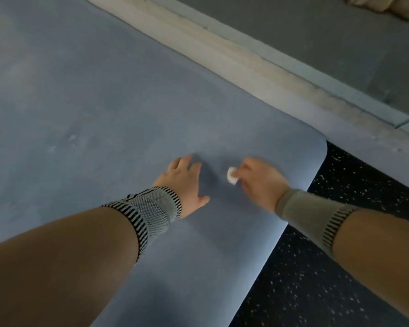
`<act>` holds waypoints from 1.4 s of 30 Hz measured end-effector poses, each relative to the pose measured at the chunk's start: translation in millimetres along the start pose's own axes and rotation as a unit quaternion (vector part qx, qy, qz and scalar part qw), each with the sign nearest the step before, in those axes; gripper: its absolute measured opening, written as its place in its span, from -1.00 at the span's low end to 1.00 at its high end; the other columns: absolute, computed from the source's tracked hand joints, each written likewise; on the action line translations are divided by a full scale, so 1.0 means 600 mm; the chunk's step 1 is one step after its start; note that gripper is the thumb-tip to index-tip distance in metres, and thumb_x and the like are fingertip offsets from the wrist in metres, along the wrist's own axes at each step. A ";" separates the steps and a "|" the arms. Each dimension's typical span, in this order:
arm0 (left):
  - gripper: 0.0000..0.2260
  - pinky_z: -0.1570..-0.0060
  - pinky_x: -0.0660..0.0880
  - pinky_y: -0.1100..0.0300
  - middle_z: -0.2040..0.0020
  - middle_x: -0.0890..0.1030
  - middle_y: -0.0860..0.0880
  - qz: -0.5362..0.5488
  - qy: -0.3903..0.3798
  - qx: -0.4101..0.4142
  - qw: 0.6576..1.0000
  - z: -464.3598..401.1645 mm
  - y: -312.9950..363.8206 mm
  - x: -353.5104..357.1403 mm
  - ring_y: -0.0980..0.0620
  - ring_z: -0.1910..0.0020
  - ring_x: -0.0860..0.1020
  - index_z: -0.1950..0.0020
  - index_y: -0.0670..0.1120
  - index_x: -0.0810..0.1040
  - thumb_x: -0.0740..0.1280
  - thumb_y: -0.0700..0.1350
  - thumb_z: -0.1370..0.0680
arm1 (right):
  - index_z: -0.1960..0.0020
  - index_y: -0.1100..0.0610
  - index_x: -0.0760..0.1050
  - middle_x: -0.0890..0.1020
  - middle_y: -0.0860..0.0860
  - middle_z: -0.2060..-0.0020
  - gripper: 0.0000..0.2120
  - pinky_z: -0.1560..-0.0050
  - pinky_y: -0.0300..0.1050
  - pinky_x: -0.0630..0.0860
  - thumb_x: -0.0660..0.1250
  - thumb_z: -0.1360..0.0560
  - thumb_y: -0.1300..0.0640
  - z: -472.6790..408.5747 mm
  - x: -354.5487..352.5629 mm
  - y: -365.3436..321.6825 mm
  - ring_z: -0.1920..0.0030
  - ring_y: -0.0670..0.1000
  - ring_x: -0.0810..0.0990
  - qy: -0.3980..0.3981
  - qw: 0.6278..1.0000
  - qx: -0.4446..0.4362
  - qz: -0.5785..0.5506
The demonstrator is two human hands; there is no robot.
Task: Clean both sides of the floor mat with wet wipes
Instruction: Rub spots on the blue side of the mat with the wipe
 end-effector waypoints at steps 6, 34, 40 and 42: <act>0.02 -0.41 0.23 0.03 -0.52 0.02 0.01 0.010 -0.003 -0.064 0.998 -0.015 0.014 0.019 -0.09 -0.50 0.01 -0.56 -0.08 0.02 0.43 0.35 -0.32 | -0.05 0.22 0.61 0.54 0.23 0.12 -0.77 0.08 0.03 0.45 0.29 -0.44 0.35 -0.004 -0.028 0.034 0.05 0.25 0.49 0.056 0.998 0.014 0.003; 0.04 -0.35 0.32 0.02 -0.51 0.00 0.04 0.009 0.026 -0.055 0.998 -0.016 0.005 0.023 -0.05 -0.49 -0.01 -0.56 -0.03 -0.02 0.43 0.37 -0.30 | -0.24 0.19 0.49 0.46 0.23 -0.17 -0.69 -0.08 -0.02 0.41 0.20 -0.51 0.28 -0.106 -0.102 0.210 -0.12 0.23 0.48 0.156 0.946 0.279 0.057; 0.04 -0.36 0.31 0.04 -0.52 -0.02 0.07 0.006 0.036 -0.049 0.998 -0.012 0.003 0.026 -0.03 -0.50 -0.03 -0.57 -0.02 -0.04 0.41 0.38 -0.31 | 0.07 -0.02 0.57 0.43 0.02 0.14 -0.82 0.04 -0.07 0.38 0.26 -0.51 0.21 -0.129 -0.056 0.122 0.11 0.07 0.42 0.095 0.988 0.125 -0.008; 0.04 -0.37 0.30 0.03 -0.52 -0.03 0.06 0.007 0.037 -0.046 0.998 -0.014 0.003 0.027 -0.04 -0.50 -0.04 -0.57 -0.03 -0.04 0.41 0.38 -0.31 | -0.12 0.12 0.54 0.47 0.16 0.01 -0.75 -0.04 0.03 0.40 0.18 -0.52 0.25 -0.134 -0.085 0.171 0.01 0.15 0.45 0.143 0.965 0.217 0.034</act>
Point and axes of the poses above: each hand's wrist, its own z-axis away from the middle knuckle, its own x-axis out of the palm, y = z × x, the point moved 8 cm from there along -z, towards the middle knuckle
